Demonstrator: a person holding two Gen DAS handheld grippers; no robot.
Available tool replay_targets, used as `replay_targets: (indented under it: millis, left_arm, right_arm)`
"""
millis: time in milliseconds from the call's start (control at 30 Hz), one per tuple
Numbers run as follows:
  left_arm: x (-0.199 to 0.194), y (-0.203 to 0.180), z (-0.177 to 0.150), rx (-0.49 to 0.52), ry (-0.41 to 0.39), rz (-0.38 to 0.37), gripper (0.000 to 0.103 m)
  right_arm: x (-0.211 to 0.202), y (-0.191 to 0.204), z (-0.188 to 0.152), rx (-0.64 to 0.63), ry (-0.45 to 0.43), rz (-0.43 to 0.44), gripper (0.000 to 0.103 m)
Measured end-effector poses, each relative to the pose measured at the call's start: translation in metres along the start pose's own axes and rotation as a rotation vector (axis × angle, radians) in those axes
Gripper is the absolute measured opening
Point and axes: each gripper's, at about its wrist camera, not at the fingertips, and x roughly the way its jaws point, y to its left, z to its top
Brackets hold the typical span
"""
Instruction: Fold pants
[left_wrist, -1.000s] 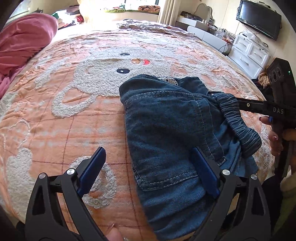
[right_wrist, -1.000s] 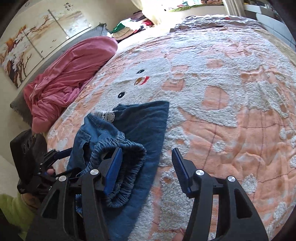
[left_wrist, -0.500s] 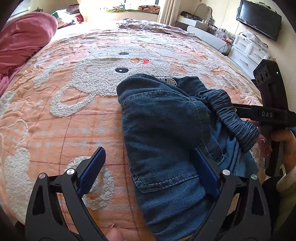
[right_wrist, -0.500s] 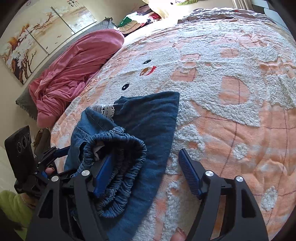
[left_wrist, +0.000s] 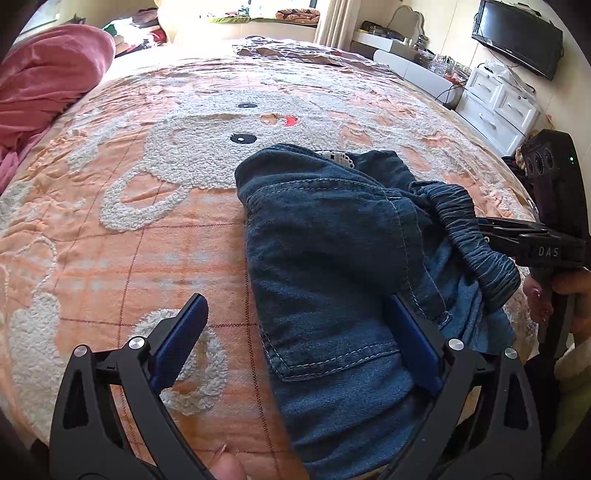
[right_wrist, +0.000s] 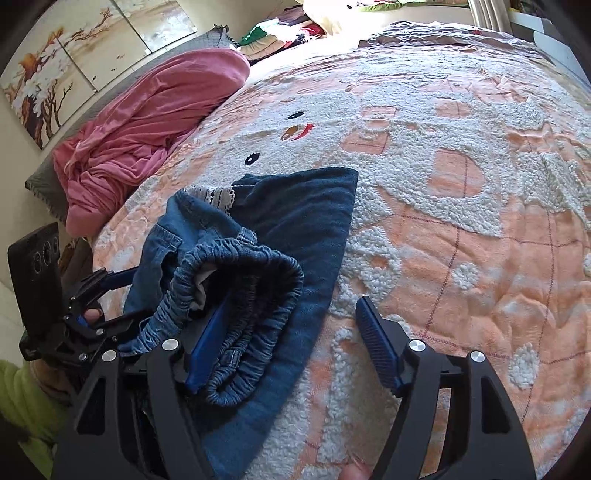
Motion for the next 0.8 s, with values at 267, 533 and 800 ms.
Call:
replay_targets:
  millis: [267,533,800]
  left_arm:
    - [-0.001,0.002,-0.001,-0.006,0.005,-0.004,0.092]
    - [-0.002,0.005,-0.003,-0.006,0.006,-0.003,0.092]
    - [-0.004,0.005,-0.004,0.004,0.006,0.008,0.092]
  right_arm:
    - [-0.001,-0.001,0.001,0.002,0.003,-0.017,0.074]
    - [-0.02,0.007,-0.003,-0.034,-0.053,-0.036,0.075]
    - [-0.017,0.007,0.005,-0.037,-0.064,-0.05,0.074]
